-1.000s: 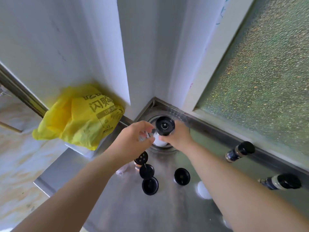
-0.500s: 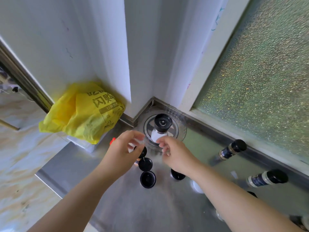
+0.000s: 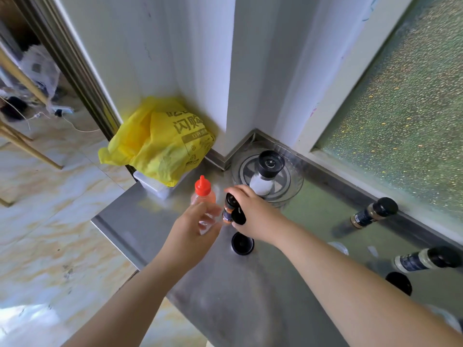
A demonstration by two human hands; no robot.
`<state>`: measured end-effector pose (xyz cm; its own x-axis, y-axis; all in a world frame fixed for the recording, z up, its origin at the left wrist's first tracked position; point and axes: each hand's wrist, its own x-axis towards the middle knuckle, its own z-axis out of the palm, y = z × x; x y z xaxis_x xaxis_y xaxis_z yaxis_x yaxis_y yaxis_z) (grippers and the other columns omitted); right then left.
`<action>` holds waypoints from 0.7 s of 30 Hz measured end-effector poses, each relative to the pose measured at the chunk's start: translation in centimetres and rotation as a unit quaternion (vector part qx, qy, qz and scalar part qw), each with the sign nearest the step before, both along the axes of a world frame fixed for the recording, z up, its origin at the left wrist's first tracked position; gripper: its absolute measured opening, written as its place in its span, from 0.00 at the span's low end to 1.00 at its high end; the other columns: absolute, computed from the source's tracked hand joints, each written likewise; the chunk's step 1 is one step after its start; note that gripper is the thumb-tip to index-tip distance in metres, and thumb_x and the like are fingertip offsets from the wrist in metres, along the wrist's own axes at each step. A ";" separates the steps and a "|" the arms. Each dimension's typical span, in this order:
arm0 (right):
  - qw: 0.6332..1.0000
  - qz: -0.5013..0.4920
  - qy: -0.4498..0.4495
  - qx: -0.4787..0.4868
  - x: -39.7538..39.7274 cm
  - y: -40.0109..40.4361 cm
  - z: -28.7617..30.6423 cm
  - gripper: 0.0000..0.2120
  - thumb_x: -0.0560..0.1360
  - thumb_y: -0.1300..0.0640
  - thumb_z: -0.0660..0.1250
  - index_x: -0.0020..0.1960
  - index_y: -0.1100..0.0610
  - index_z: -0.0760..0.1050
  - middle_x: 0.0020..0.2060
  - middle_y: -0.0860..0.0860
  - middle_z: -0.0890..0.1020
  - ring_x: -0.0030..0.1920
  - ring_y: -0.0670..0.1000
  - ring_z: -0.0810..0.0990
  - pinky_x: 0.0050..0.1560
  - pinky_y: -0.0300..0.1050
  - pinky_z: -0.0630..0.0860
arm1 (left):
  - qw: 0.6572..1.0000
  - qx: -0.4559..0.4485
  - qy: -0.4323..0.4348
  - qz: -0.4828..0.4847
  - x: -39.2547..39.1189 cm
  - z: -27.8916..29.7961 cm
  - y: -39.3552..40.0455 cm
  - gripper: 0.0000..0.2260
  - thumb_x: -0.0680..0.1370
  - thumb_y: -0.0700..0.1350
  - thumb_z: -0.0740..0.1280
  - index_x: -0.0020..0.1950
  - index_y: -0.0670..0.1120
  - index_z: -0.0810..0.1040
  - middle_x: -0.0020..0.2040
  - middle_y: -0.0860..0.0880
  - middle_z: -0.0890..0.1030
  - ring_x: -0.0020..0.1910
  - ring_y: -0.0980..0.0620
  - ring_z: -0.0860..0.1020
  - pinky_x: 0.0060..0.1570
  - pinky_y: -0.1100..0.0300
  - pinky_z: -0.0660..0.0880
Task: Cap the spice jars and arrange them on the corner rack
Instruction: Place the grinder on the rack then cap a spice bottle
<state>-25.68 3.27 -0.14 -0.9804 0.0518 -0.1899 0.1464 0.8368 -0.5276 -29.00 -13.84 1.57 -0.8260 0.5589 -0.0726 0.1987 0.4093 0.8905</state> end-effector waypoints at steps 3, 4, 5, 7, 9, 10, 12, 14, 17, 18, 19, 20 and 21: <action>1.000 0.004 0.004 -0.004 0.0 -0.2 0.2 0.29 0.71 0.60 0.64 0.70 0.52 0.59 0.68 0.50 0.63 0.66 0.55 0.70 0.61 0.52 0.70 | 1.000 -0.017 -0.010 0.001 0.1 -0.6 -0.2 0.08 0.72 0.39 0.66 0.49 0.49 0.76 0.49 0.50 0.79 0.45 0.51 0.77 0.46 0.60 0.75; 1.000 0.008 0.001 0.002 0.0 -0.3 0.3 0.30 0.71 0.60 0.64 0.71 0.52 0.58 0.69 0.50 0.62 0.66 0.55 0.70 0.62 0.51 0.70 | 1.000 -0.024 -0.014 -0.001 0.1 -0.9 -0.2 0.08 0.73 0.39 0.66 0.50 0.48 0.76 0.50 0.50 0.78 0.46 0.51 0.77 0.45 0.63 0.74; 1.000 0.014 -0.003 0.011 0.0 -0.2 0.4 0.32 0.72 0.59 0.64 0.73 0.53 0.57 0.70 0.50 0.62 0.66 0.55 0.70 0.61 0.49 0.70 | 0.999 -0.028 -0.019 -0.002 0.2 -1.1 -0.1 0.08 0.73 0.38 0.65 0.50 0.48 0.76 0.51 0.50 0.78 0.46 0.51 0.77 0.44 0.67 0.73; 0.999 0.036 -0.013 0.038 -0.1 0.0 0.6 0.36 0.71 0.59 0.65 0.74 0.53 0.53 0.71 0.49 0.60 0.66 0.54 0.69 0.60 0.48 0.70 | 0.999 -0.032 -0.027 -0.004 0.2 -1.4 0.3 0.10 0.73 0.38 0.65 0.52 0.49 0.75 0.53 0.50 0.78 0.47 0.52 0.76 0.42 0.70 0.72; 0.997 0.054 -0.015 0.056 -0.1 0.2 0.4 0.39 0.69 0.60 0.66 0.75 0.52 0.51 0.71 0.48 0.59 0.66 0.54 0.68 0.59 0.48 0.72 | 0.999 -0.047 -0.022 -0.013 0.1 -1.7 0.8 0.15 0.73 0.37 0.64 0.58 0.50 0.73 0.55 0.50 0.76 0.50 0.53 0.75 0.46 0.66 0.70; 0.997 0.057 -0.011 0.057 -0.1 0.4 0.2 0.40 0.69 0.61 0.66 0.75 0.52 0.50 0.71 0.48 0.59 0.66 0.54 0.69 0.57 0.48 0.73 | 0.998 -0.055 -0.017 -0.019 0.0 -1.8 1.1 0.17 0.73 0.37 0.64 0.61 0.50 0.72 0.56 0.51 0.75 0.52 0.54 0.74 0.48 0.66 0.69; 0.997 0.055 0.006 0.049 0.0 0.6 -0.4 0.38 0.70 0.62 0.66 0.75 0.51 0.51 0.71 0.48 0.60 0.65 0.54 0.69 0.55 0.47 0.72 | 0.998 -0.060 -0.007 -0.033 -0.2 -2.0 1.7 0.21 0.73 0.36 0.63 0.65 0.50 0.69 0.59 0.51 0.74 0.56 0.55 0.73 0.52 0.67 0.67; 0.999 0.037 0.019 0.029 0.0 0.8 -1.1 0.36 0.72 0.62 0.66 0.75 0.51 0.52 0.71 0.47 0.60 0.66 0.53 0.70 0.57 0.48 0.72 | 0.997 -0.064 0.007 -0.047 -0.4 -2.3 2.2 0.24 0.73 0.36 0.63 0.68 0.50 0.66 0.63 0.51 0.73 0.62 0.54 0.71 0.58 0.66 0.66; 0.999 -0.008 0.032 -0.021 -0.3 1.2 -2.0 0.33 0.72 0.62 0.68 0.71 0.51 0.58 0.69 0.50 0.66 0.66 0.52 0.70 0.61 0.48 0.71 | 0.996 -0.070 0.014 -0.051 -0.5 -2.6 2.6 0.25 0.73 0.36 0.63 0.69 0.50 0.64 0.66 0.52 0.70 0.67 0.53 0.67 0.65 0.61 0.64; 0.998 -0.020 0.042 -0.042 -0.4 1.2 -2.2 0.30 0.71 0.62 0.69 0.69 0.52 0.61 0.66 0.51 0.69 0.65 0.52 0.70 0.61 0.45 0.70 | 0.996 -0.066 0.016 -0.052 -0.5 -2.7 2.7 0.26 0.73 0.35 0.63 0.69 0.50 0.64 0.67 0.52 0.70 0.67 0.52 0.67 0.67 0.58 0.64; 0.996 -0.032 0.051 -0.061 -0.5 1.3 -2.4 0.28 0.71 0.62 0.69 0.68 0.52 0.63 0.64 0.51 0.71 0.64 0.51 0.71 0.60 0.41 0.69 | 0.996 -0.063 0.019 -0.054 -0.4 -2.8 2.7 0.26 0.73 0.35 0.63 0.69 0.50 0.63 0.67 0.51 0.69 0.68 0.52 0.67 0.67 0.57 0.64; 0.994 -0.043 0.055 -0.078 -0.5 1.3 -2.6 0.27 0.71 0.61 0.70 0.67 0.52 0.64 0.63 0.50 0.73 0.63 0.49 0.72 0.59 0.39 0.68 | 0.996 -0.063 0.022 -0.056 -0.5 -2.9 2.7 0.26 0.73 0.35 0.63 0.69 0.50 0.63 0.68 0.51 0.69 0.68 0.52 0.67 0.67 0.57 0.64; 0.992 -0.056 0.054 -0.094 -0.5 1.3 -2.9 0.28 0.70 0.61 0.71 0.66 0.51 0.65 0.62 0.49 0.74 0.63 0.48 0.72 0.59 0.38 0.68 | 0.996 -0.065 0.025 -0.058 -0.5 -3.1 2.7 0.26 0.73 0.35 0.63 0.70 0.50 0.63 0.68 0.51 0.68 0.68 0.52 0.67 0.67 0.59 0.64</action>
